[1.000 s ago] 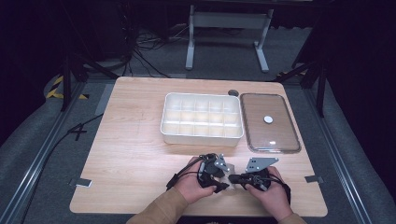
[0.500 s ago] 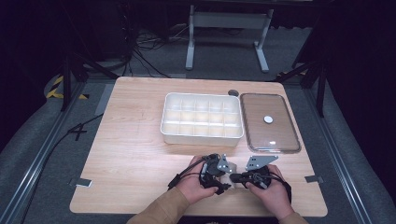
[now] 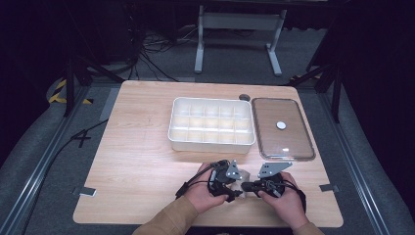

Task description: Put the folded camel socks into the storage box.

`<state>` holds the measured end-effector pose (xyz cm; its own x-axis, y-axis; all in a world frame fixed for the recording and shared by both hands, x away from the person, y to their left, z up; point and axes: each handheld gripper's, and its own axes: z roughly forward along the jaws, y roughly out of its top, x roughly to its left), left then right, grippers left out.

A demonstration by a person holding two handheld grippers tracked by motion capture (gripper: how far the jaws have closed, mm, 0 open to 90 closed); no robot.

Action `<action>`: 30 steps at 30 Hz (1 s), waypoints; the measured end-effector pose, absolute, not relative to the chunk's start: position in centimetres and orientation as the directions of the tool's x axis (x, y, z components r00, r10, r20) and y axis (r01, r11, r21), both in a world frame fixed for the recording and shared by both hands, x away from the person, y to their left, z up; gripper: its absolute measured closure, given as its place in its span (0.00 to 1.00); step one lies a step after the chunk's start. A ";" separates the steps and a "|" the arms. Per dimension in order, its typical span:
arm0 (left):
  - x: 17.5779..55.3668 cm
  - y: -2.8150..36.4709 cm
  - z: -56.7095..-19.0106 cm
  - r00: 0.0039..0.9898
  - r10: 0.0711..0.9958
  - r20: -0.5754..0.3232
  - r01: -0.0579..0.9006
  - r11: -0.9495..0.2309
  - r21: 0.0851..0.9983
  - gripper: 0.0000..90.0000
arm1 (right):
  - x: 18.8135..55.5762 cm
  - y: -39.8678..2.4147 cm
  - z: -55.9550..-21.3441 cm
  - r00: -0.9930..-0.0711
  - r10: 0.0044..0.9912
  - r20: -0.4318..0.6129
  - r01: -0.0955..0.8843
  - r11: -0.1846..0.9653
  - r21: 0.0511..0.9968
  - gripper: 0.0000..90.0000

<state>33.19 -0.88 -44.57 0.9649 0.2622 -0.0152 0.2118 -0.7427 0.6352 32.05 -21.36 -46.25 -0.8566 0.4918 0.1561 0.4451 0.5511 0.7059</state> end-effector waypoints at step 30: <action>33.5 -1.9 -45.5 0.963 0.268 -0.030 0.235 -0.779 0.582 0.42 | 32.6 -22.3 -44.4 -0.701 0.678 0.221 0.574 0.353 0.739 0.71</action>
